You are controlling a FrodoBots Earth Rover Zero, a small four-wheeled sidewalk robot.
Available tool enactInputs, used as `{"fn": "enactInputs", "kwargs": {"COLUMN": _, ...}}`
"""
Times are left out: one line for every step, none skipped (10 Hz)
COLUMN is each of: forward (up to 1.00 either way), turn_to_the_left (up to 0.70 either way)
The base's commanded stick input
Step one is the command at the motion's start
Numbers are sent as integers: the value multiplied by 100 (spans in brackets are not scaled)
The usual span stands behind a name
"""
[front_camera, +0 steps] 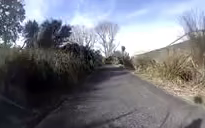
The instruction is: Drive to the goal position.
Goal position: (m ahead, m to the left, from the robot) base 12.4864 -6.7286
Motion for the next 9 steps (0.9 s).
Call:
{"fn": "enactInputs", "kwargs": {"forward": 45, "turn_to_the_left": -27}}
{"fn": "enactInputs", "kwargs": {"forward": 45, "turn_to_the_left": -27}}
{"fn": "enactInputs", "kwargs": {"forward": 45, "turn_to_the_left": -27}}
{"fn": "enactInputs", "kwargs": {"forward": 45, "turn_to_the_left": -27}}
{"fn": "enactInputs", "kwargs": {"forward": 45, "turn_to_the_left": -27}}
{"fn": "enactInputs", "kwargs": {"forward": 45, "turn_to_the_left": -27}}
{"fn": "enactInputs", "kwargs": {"forward": 45, "turn_to_the_left": -27}}
{"fn": "enactInputs", "kwargs": {"forward": 45, "turn_to_the_left": -27}}
{"fn": "enactInputs", "kwargs": {"forward": 45, "turn_to_the_left": -27}}
